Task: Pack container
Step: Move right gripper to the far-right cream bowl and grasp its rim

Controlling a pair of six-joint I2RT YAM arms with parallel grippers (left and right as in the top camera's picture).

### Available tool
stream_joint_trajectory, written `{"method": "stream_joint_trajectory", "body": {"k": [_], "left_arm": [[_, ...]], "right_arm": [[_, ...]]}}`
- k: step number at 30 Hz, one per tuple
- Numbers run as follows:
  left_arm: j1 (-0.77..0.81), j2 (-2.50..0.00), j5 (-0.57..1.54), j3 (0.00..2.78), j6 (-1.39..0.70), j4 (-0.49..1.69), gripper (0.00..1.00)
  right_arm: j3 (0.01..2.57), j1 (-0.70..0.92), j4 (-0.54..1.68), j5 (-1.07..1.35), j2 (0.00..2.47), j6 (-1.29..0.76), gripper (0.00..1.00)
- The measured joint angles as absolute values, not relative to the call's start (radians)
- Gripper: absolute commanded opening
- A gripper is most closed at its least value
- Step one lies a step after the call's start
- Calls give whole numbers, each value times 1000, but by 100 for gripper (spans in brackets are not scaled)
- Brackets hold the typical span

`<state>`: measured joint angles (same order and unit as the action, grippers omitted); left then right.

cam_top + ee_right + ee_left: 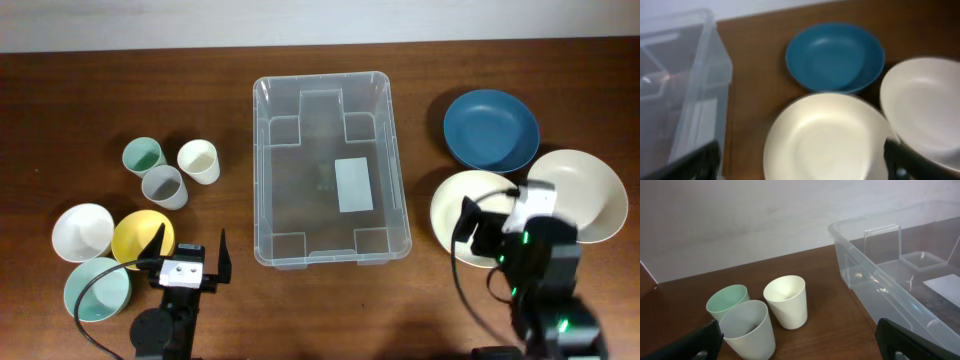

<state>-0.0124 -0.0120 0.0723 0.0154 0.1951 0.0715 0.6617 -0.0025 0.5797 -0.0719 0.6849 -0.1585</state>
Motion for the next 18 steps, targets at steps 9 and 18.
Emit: {"method": "stream_joint_trajectory", "body": {"k": [9,18], "left_arm": [[-12,-11,72,15,195,72,100],[-12,-11,72,15,195,72,100]], "right_arm": [[1287,-206,1047,-40,1211,-148,99],[1366,-787,1024,215,1373,-146,99]]}}
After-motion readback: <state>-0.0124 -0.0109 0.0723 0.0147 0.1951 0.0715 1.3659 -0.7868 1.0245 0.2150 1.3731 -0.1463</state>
